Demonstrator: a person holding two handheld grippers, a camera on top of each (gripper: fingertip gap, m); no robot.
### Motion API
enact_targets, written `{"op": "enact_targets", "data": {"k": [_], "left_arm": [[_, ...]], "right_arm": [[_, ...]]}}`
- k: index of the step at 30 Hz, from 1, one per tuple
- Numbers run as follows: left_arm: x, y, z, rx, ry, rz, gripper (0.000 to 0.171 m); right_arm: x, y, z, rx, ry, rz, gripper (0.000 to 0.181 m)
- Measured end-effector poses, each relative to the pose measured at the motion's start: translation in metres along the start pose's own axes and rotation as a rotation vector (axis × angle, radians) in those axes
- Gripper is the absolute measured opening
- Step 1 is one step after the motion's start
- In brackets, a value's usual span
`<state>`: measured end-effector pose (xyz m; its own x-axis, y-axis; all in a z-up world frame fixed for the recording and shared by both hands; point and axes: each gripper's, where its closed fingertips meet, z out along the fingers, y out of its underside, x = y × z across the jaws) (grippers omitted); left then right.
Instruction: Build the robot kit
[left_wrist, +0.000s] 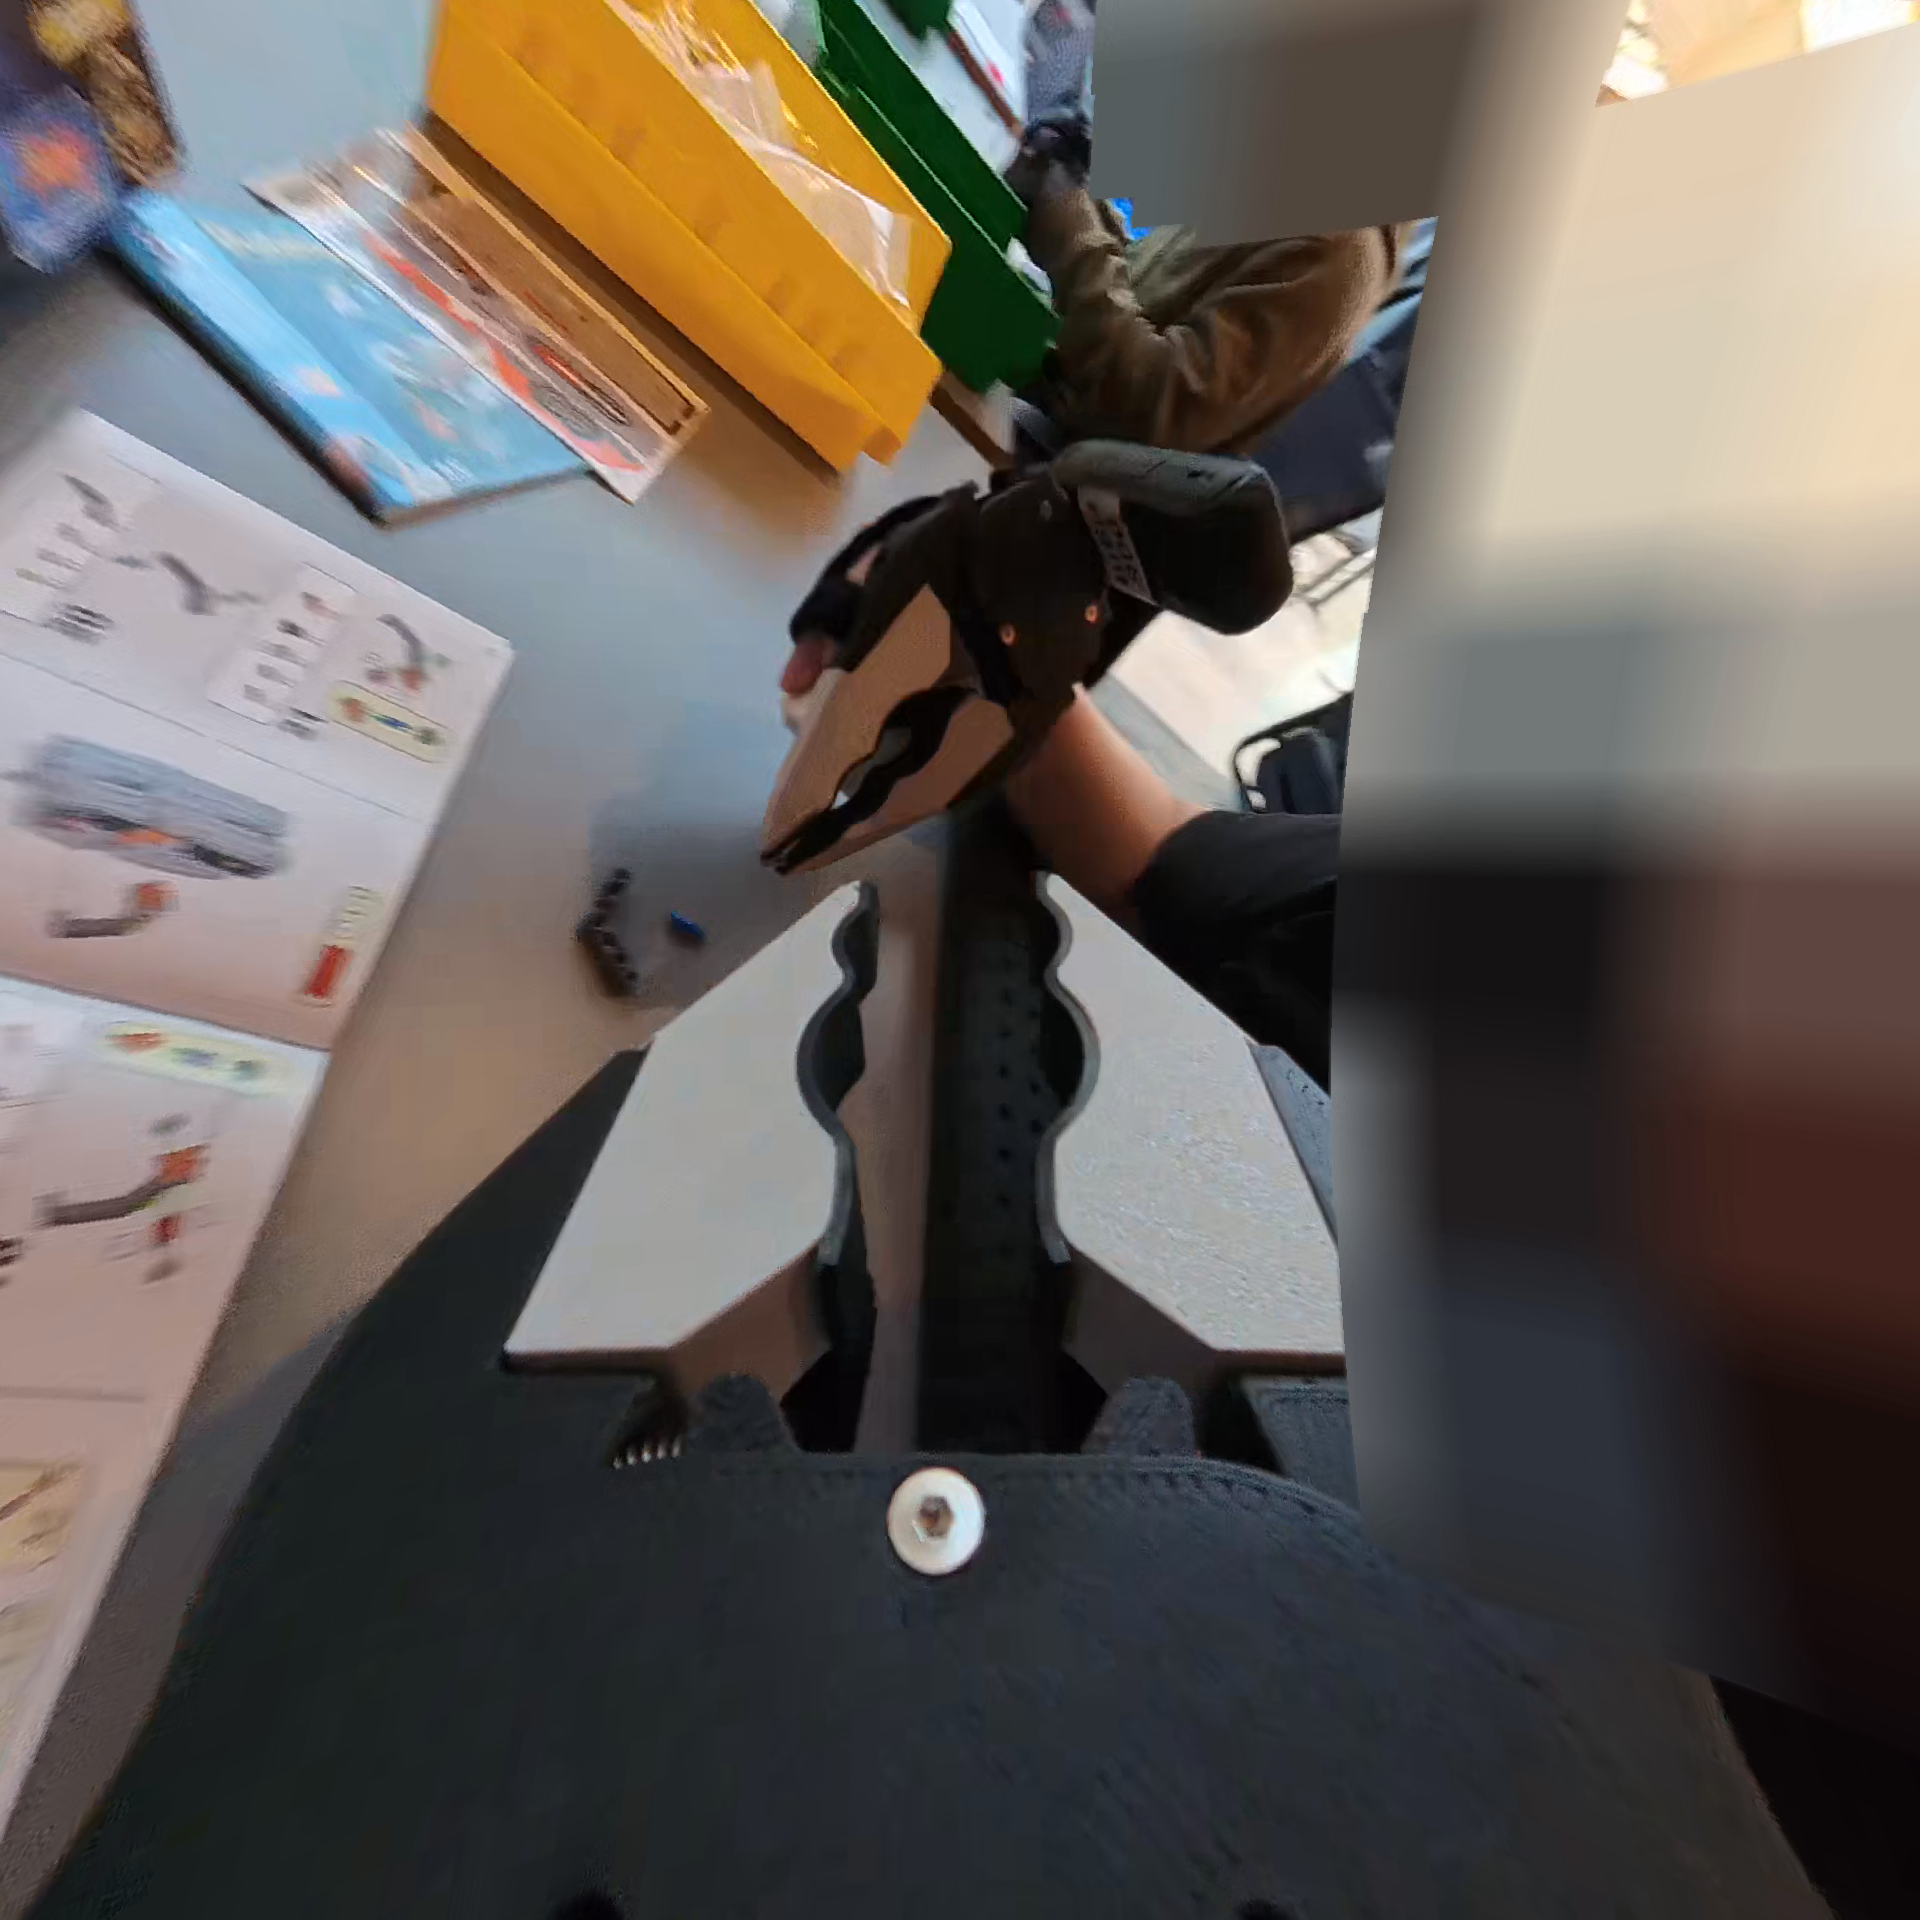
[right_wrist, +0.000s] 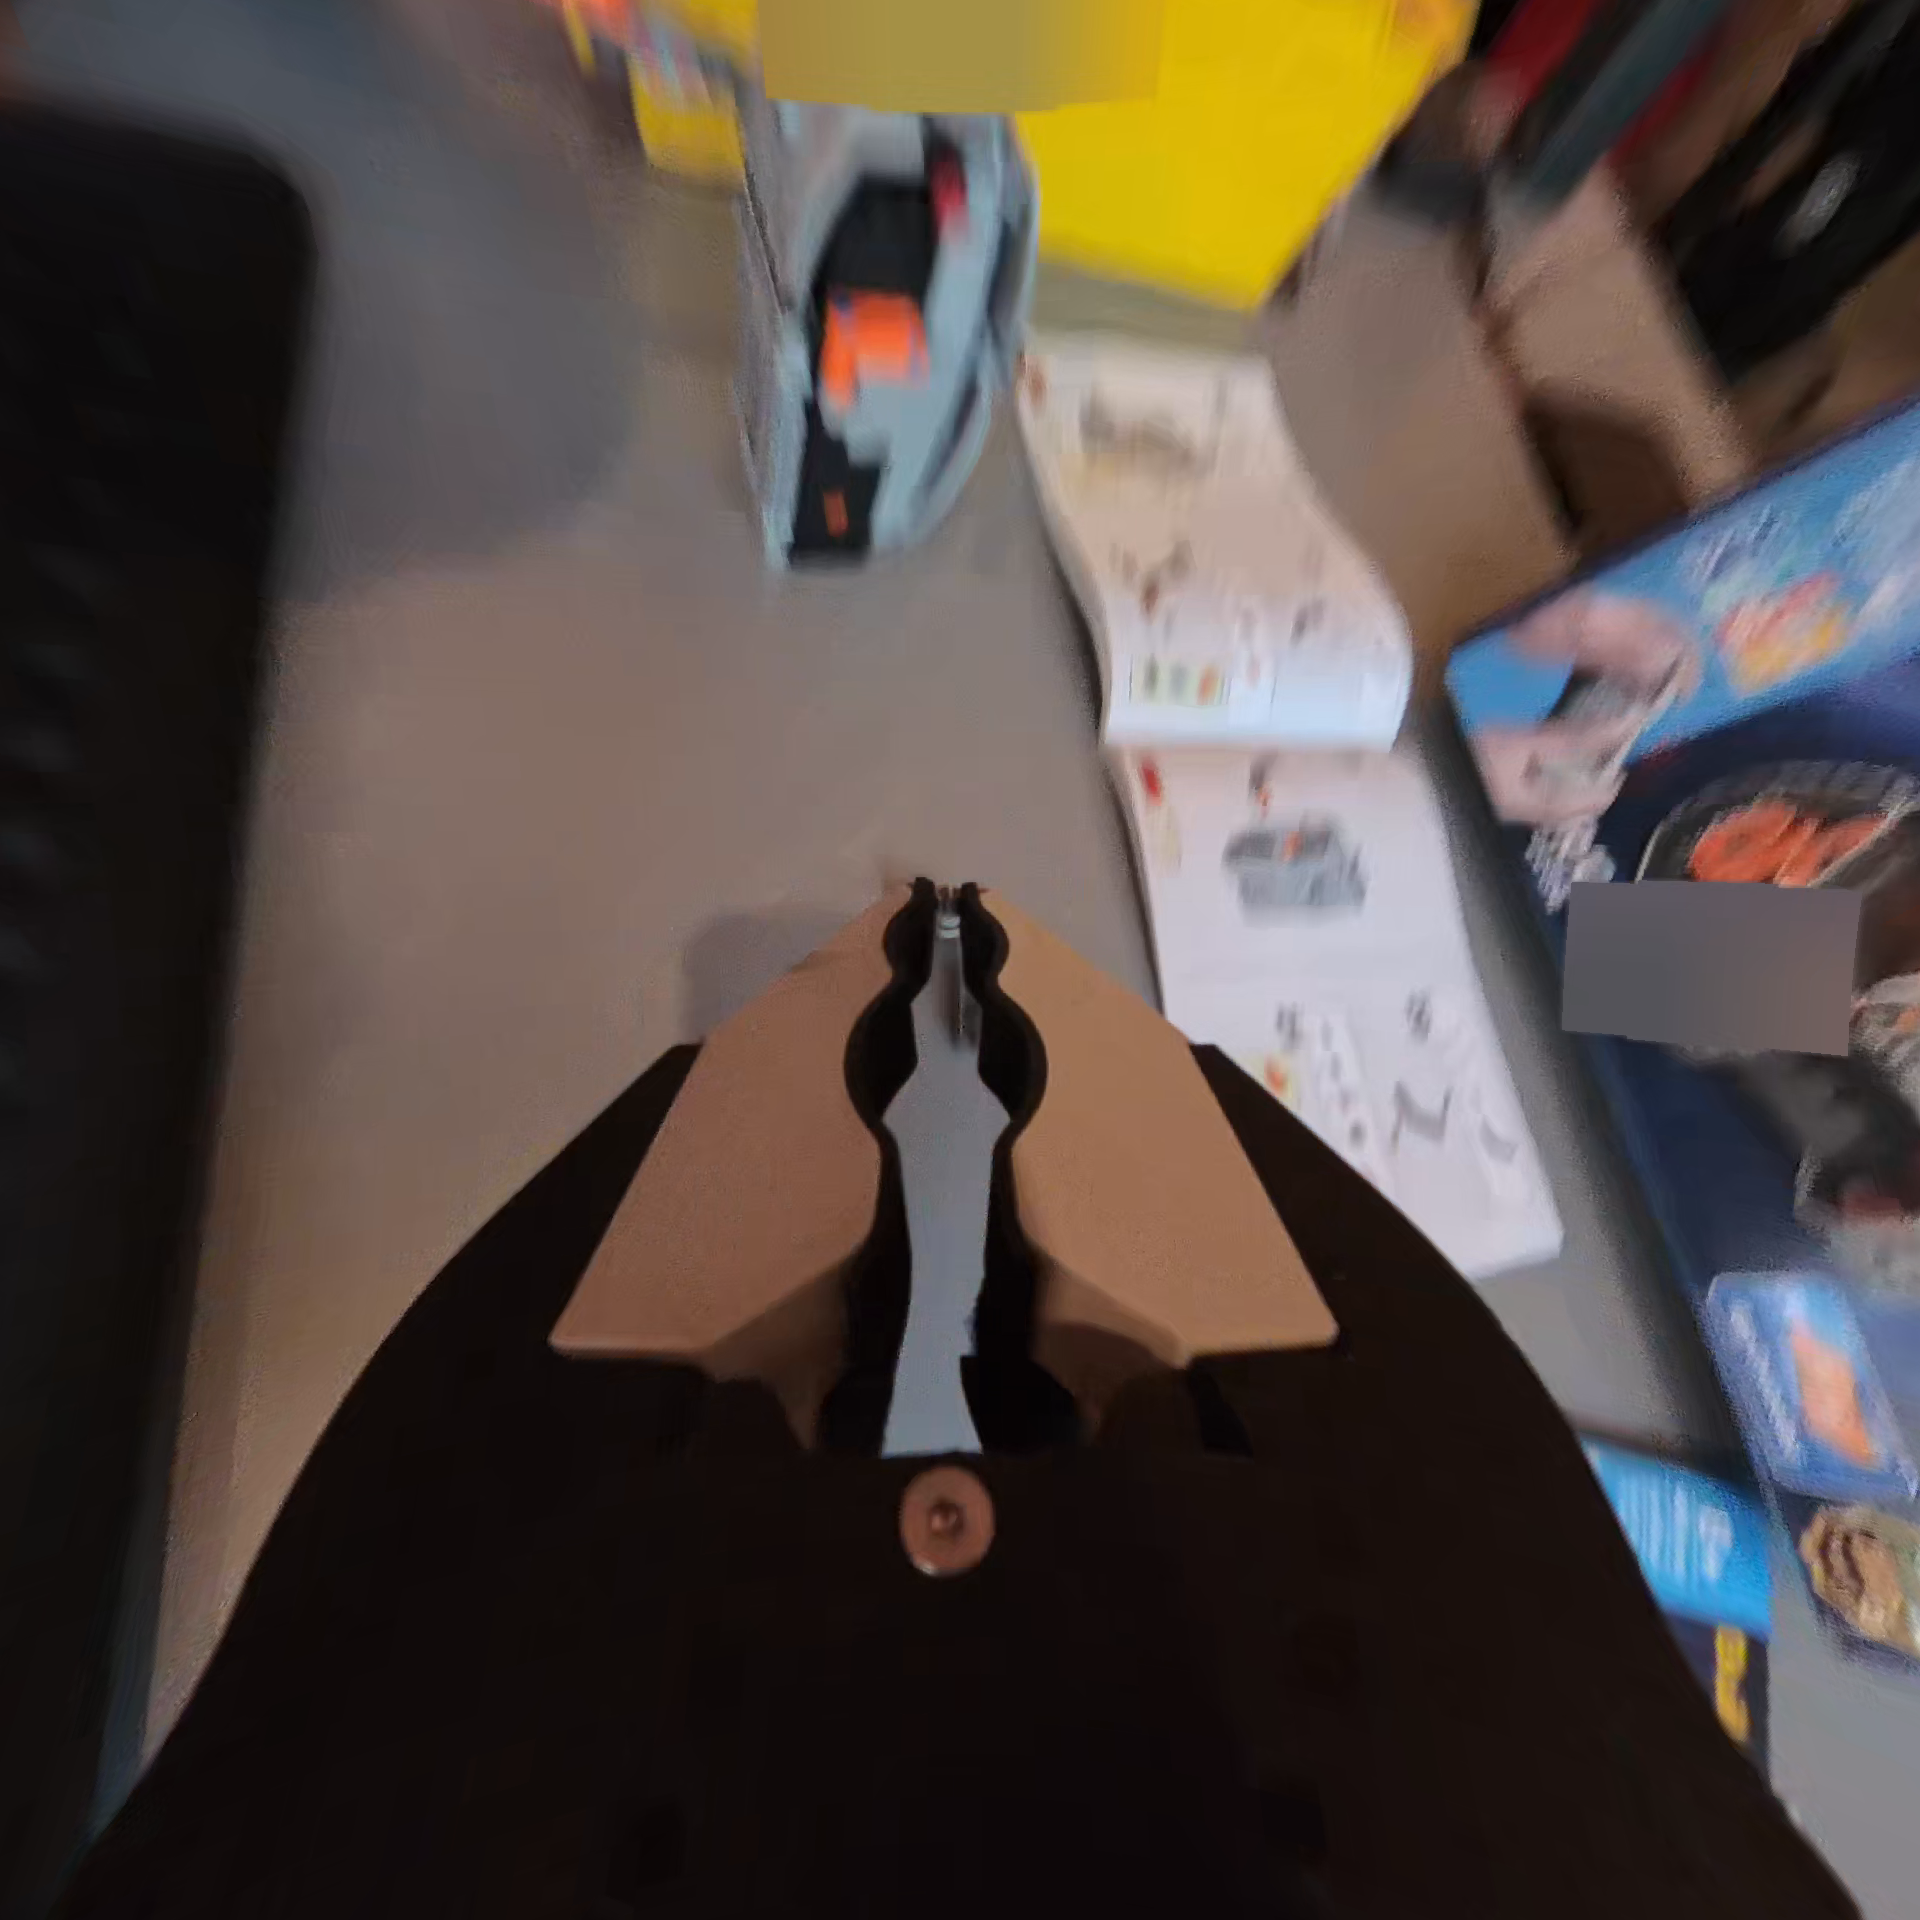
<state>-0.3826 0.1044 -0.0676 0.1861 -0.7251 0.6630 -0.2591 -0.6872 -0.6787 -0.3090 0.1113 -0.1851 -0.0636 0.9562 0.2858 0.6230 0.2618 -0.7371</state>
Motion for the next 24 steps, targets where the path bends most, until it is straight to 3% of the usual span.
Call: {"op": "enact_targets", "data": {"k": [3,7,10,12,14,18,20,24], "left_arm": [[-0.006,-0.025,-0.048,0.124,-0.241,0.149,0.03],[-0.014,-0.049,-0.128,0.305,-0.625,0.255,0.037],[-0.002,-0.057,-0.172,0.42,-0.755,0.302,0.038],[0.008,-0.06,-0.195,0.484,-0.811,0.338,0.035],[0.019,-0.064,-0.221,0.551,-0.894,0.411,0.018],[0.033,-0.053,-0.294,0.731,-1.216,0.475,0.019],[0.035,-0.042,-0.317,0.759,-1.331,0.499,0.035],[-0.01,0.0,-0.337,0.514,-1.45,0.261,0.05]], "right_arm": [[-0.001,0.048,0.01,-0.199,-0.058,0.049,0.004],[-0.008,0.061,0.019,-0.24,-0.116,0.092,0.004],[-0.01,0.071,0.023,-0.277,-0.139,0.122,0.005],[-0.011,0.07,0.025,-0.25,-0.157,0.154,0.007],[-0.011,0.071,0.024,-0.231,-0.182,0.199,0.012],[0.002,0.057,0.014,-0.1,-0.157,0.251,0.019],[0.015,0.047,0.007,-0.02,-0.114,0.272,0.019],[0.029,0.044,0.002,0.031,-0.051,0.287,0.018]]}}
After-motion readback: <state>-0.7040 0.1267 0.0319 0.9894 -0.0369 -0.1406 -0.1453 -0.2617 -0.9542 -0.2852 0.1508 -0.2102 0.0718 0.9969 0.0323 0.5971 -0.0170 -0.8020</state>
